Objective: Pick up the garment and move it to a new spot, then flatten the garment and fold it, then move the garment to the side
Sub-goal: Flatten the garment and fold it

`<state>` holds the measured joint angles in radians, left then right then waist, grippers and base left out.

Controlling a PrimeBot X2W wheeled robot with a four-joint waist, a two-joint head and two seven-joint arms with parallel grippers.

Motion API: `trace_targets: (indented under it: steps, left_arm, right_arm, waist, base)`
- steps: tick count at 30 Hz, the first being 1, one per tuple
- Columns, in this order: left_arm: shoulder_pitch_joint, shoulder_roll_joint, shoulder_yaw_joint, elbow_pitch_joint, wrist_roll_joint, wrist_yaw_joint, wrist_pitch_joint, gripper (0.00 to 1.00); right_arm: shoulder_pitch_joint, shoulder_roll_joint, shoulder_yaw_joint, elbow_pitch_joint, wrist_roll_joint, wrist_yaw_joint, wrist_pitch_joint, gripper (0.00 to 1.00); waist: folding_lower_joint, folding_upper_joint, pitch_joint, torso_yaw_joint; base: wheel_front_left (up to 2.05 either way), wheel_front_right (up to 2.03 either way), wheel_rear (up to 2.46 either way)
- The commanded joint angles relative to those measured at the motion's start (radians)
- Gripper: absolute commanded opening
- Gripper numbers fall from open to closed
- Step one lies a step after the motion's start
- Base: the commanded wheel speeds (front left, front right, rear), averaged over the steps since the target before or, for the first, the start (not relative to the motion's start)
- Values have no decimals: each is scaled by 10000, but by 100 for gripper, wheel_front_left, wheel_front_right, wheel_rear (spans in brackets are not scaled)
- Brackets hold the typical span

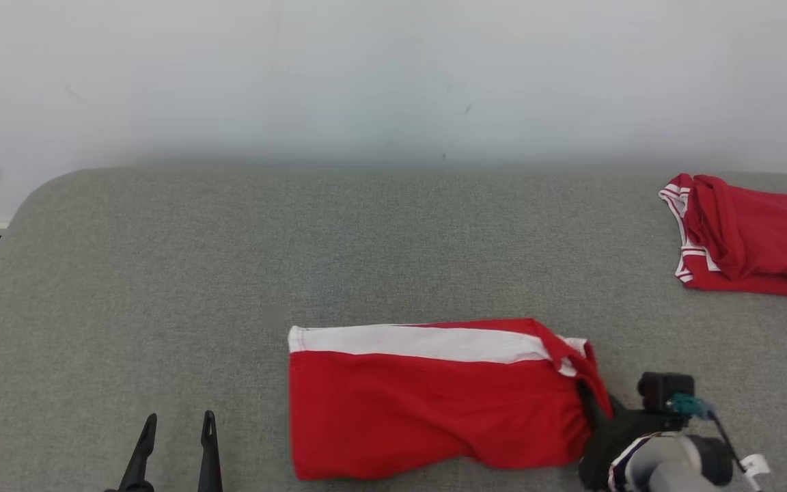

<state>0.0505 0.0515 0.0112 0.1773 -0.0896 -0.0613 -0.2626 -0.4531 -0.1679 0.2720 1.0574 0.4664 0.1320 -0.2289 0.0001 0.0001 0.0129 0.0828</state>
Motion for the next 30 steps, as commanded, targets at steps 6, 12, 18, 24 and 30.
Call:
trace_targets:
  steps: [6, 12, 18, 24, 30]
  left_arm:
    - [70, -19, -77, -22, 4, 22, -28, 100]
    - [130, -18, -150, -30, -87, 83, -28, 100]
    - [189, -20, -114, 14, -172, 115, -28, 100]
    - [222, -20, -139, 71, -167, 92, -28, 100]
    - [58, -19, -195, 133, -169, 51, -28, 100]
  right_arm:
    - [-561, -1238, -88, 113, 610, -32, -77, 0]
    - [-759, -2268, -117, 167, 1009, -31, -73, 0]
    - [-691, -2350, 317, -313, 1667, -31, 759, 0]
    - [-349, -2027, 558, -2103, 3757, -31, 2451, 0]
    - [2, -2145, 795, -4137, 5386, -29, 3912, 0]
  waist:
    - [-1, -1, -75, -139]
    - [-1, -1, -81, -254]
    - [-1, -1, -96, -432]
    - [-1, -1, -125, -608]
    - [-1, -1, -88, -632]
  base:
    - [0, 0, 0]
    - [0, 0, 0]
    - [0, 0, 0]
    - [0, 0, 0]
    - [0, 0, 0]
